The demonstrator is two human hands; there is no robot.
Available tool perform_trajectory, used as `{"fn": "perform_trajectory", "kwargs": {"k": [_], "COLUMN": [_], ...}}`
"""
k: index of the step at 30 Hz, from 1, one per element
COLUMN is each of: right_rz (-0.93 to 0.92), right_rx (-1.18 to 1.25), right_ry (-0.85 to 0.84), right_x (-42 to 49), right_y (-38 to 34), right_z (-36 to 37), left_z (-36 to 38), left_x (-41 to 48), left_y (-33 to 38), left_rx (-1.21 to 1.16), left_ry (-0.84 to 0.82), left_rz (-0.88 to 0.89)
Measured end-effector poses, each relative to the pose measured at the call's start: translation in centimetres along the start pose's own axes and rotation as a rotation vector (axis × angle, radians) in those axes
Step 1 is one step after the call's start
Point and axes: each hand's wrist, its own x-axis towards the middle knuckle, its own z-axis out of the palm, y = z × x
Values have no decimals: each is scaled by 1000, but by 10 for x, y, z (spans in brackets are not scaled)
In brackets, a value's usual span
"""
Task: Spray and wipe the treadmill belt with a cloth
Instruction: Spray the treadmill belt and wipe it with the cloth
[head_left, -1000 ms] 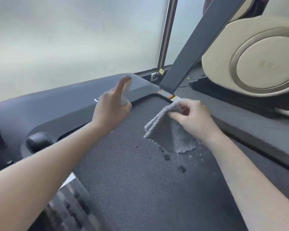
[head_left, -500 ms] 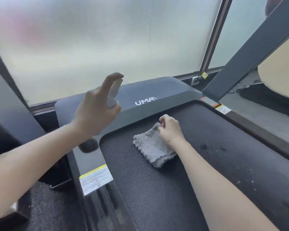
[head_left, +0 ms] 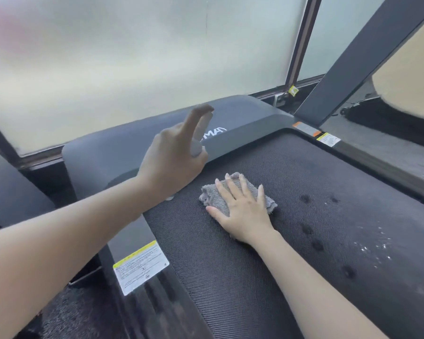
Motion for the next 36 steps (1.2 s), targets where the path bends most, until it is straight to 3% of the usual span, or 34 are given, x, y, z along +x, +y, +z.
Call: {"fn": "perform_trajectory", "kwargs": {"k": [6, 8, 12, 15, 24, 27, 33, 36], "right_rz": [189, 58, -440, -499, -300, -129, 313, 391], "right_rx": [109, 151, 207, 147, 67, 52, -3, -40], "right_ry": [79, 62, -23, -3, 19, 31, -22, 3], "right_x": [23, 25, -9, -9, 50, 73, 116, 123], "right_y": [-21, -43, -90, -85, -23, 37, 192, 226], "right_z": [6, 4, 9, 14, 6, -5, -24, -22], "left_z": [15, 14, 12, 13, 31, 37, 42, 49], "left_x": [1, 1, 1, 2, -22, -25, -20, -19], "left_y": [-11, -13, -20, -23, -28, -27, -37, -37], "left_rx": [-71, -66, -35, -9, 70, 79, 21, 25], "left_ry": [41, 48, 68, 79, -23, -47, 86, 110], "left_rz": [-15, -18, -16, -25, -71, -100, -170, -151]}}
